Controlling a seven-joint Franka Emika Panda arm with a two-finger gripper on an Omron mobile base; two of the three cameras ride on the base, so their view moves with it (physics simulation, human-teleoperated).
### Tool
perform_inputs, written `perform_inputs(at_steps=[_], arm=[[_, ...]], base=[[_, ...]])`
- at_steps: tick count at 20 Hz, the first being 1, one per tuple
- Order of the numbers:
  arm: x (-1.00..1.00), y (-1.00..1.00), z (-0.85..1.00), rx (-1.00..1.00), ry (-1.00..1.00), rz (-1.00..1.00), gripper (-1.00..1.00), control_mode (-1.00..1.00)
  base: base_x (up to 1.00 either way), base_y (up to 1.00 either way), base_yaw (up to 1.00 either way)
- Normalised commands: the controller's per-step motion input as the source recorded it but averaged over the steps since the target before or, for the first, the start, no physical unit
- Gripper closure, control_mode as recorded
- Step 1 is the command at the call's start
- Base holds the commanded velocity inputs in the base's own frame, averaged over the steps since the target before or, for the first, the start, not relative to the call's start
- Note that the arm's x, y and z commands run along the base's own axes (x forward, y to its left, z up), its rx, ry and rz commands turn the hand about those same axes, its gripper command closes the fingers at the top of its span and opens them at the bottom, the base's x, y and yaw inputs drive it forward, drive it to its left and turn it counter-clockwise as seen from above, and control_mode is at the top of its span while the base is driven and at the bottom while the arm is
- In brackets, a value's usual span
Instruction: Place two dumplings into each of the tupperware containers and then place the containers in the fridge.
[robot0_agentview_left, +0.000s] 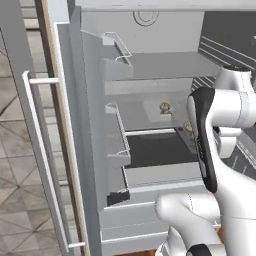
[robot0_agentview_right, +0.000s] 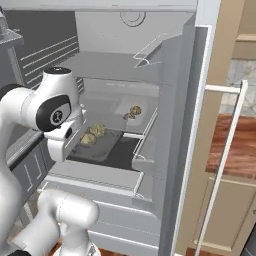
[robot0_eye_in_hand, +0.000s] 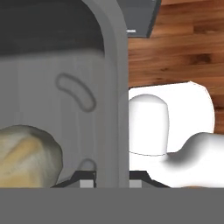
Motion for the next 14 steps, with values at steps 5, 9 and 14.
perform_inputs(at_steps=[5, 9, 14], arm=[[0.0, 0.0, 0.0, 0.0, 0.0, 0.0, 1.0, 1.0], [0.0, 0.0, 0.0, 0.0, 0.0, 0.0, 1.0, 1.0], [0.0, 0.0, 0.0, 0.0, 0.0, 0.0, 1.0, 1.0]], base=[[0.51, 0.0, 0.0], [0.47, 0.0, 0.0], [0.35, 0.0, 0.0]])
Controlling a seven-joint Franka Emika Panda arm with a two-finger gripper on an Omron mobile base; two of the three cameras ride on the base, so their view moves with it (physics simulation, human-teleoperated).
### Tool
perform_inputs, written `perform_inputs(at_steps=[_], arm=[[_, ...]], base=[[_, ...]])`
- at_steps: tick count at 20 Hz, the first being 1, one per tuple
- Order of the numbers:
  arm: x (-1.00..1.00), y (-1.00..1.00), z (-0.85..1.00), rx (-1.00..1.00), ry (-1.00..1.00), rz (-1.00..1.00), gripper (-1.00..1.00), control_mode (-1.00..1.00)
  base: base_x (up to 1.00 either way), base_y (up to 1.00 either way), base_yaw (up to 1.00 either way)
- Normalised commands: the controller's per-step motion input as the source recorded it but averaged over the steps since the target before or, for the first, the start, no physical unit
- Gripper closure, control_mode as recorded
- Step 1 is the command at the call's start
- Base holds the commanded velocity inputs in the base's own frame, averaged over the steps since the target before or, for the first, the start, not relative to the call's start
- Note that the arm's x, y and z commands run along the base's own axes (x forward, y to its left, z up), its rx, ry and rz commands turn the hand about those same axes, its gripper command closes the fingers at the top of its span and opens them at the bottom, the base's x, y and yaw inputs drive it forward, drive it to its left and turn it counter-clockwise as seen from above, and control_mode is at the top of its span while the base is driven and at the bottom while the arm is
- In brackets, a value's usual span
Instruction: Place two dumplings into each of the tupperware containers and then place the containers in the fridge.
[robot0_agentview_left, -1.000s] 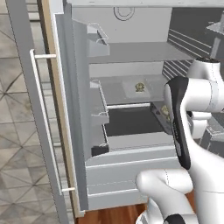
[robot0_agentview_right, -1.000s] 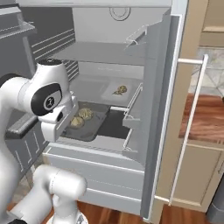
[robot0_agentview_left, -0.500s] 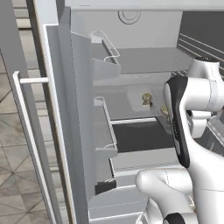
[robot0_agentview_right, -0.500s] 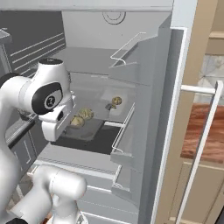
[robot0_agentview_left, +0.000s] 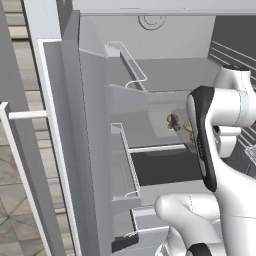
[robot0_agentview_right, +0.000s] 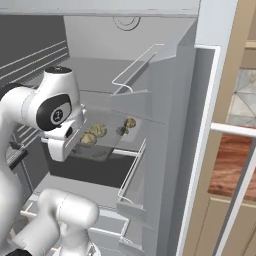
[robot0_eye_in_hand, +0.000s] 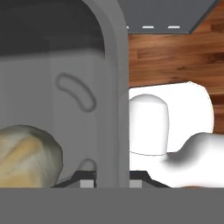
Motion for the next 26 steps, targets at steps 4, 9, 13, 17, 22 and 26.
perform_inputs(at_steps=[4, 9, 13, 17, 22, 26], arm=[[0.0, 0.0, 0.0, 0.0, 0.0, 0.0, 1.0, 1.0], [-0.05, 0.0, 0.0, 0.0, 0.0, 0.0, 1.0, -1.0], [-0.91, 0.0, 0.06, 0.0, -0.2, 0.0, 1.0, -1.0], [-1.0, 0.0, 0.11, 0.0, -0.26, 0.0, 1.0, -1.0], [-0.69, 0.02, 0.31, 0.0, -0.4, 0.0, 1.0, -1.0], [-0.14, 0.03, 0.42, 0.0, -0.4, 0.0, 1.0, -1.0]], base=[[0.11, 0.0, 0.0], [0.0, 0.0, 0.0], [0.0, 0.0, 0.0], [0.0, 0.0, 0.0], [0.0, 0.0, 0.0], [0.0, 0.0, 0.0]])
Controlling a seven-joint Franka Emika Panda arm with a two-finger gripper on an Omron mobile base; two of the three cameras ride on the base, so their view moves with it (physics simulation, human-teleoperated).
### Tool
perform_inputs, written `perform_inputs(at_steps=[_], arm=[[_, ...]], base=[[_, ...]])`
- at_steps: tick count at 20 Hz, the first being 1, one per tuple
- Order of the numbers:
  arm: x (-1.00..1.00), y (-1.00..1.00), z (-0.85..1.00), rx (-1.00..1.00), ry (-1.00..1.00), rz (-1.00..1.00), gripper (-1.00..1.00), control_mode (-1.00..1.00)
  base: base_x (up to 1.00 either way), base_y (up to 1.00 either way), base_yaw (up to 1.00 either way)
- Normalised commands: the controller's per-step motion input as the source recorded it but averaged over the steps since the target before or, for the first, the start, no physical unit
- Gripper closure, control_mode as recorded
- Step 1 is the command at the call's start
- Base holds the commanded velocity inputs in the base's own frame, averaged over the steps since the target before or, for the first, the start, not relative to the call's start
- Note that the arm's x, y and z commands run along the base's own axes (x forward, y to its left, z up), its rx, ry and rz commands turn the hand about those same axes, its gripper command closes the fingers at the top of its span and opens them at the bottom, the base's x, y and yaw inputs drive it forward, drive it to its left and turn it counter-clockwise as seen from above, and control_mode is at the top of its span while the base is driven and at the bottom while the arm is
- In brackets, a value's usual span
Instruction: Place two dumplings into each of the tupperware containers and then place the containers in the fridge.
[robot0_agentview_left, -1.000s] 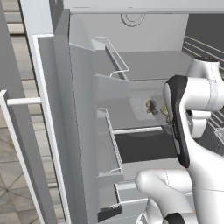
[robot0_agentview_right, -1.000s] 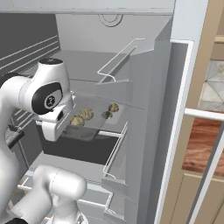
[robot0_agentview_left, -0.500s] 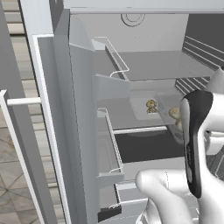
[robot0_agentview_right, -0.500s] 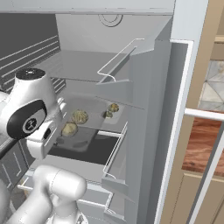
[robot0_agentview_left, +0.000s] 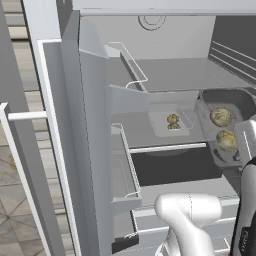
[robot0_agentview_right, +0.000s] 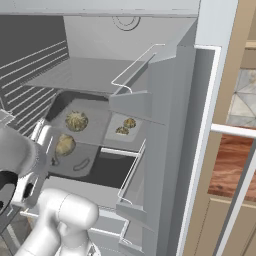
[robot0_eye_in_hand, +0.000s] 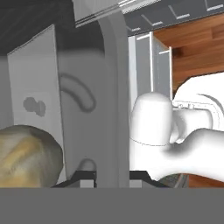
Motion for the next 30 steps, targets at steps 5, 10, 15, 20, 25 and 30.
perform_inputs(at_steps=[5, 10, 15, 20, 25, 30], arm=[[0.37, 0.08, 0.72, -0.01, -0.05, -0.01, 1.0, -1.0], [0.53, 0.0, 0.76, -0.01, 0.06, 0.0, 1.0, -1.0], [0.59, 0.0, 0.34, 0.0, 0.09, 0.01, 1.0, -1.0], [0.55, 0.0, 0.19, 0.0, 0.19, 0.01, 1.0, -1.0], [0.64, 0.0, 0.11, 0.0, 0.05, 0.0, 1.0, -1.0], [0.74, 0.0, 0.0, 0.0, -0.02, 0.02, 1.0, -1.0]], base=[[0.0, 0.0, 0.0], [0.0, 0.0, 0.0], [0.0, 0.0, 0.0], [0.0, 0.0, 0.0], [0.0, 0.0, 0.0], [0.0, 0.0, 0.0]])
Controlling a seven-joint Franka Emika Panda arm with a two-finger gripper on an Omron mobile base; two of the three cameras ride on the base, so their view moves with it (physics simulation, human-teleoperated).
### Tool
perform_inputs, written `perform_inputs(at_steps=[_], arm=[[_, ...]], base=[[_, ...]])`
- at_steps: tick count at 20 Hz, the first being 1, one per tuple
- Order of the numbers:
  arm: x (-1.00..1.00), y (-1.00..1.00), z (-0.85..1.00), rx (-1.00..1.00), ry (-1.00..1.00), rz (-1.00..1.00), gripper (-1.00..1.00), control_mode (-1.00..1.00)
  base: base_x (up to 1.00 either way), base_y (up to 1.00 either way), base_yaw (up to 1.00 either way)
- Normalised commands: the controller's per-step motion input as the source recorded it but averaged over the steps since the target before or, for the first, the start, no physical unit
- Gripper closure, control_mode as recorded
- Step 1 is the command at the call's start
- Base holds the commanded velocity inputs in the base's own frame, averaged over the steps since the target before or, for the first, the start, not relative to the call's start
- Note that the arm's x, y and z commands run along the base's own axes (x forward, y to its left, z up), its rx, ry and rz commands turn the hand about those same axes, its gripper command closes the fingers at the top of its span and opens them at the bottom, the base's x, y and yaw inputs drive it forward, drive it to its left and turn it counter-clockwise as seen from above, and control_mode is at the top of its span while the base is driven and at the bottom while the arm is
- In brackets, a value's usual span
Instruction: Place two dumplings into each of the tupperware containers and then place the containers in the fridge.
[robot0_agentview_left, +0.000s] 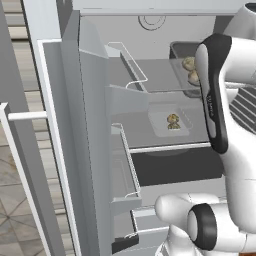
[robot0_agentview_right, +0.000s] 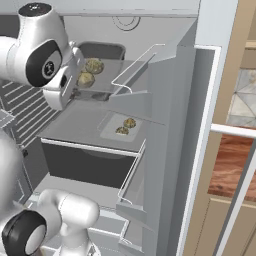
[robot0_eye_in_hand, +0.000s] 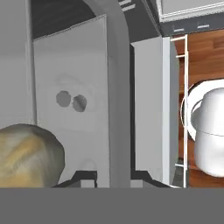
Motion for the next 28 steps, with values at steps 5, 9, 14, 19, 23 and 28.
perform_inputs(at_steps=[5, 9, 14, 19, 23, 28], arm=[[0.82, 0.0, -0.07, 0.0, -0.01, 0.01, 1.0, -1.0], [0.68, 0.0, -0.48, 0.0, 0.0, 0.0, 1.0, -1.0], [0.24, 0.0, -0.37, 0.0, -0.06, 0.0, 1.0, -1.0], [0.29, 0.0, 0.0, 0.0, -0.23, 0.0, 1.0, -1.0], [0.51, 0.0, 0.09, 0.0, -0.04, 0.0, 1.0, -1.0], [0.22, 0.0, 0.24, 0.0, -0.15, 0.0, 1.0, -1.0]], base=[[0.0, 0.0, 0.0], [0.0, 0.0, 0.0], [0.0, 0.0, 0.0], [0.0, 0.0, 0.0], [0.0, 0.0, 0.0], [0.0, 0.0, 0.0]])
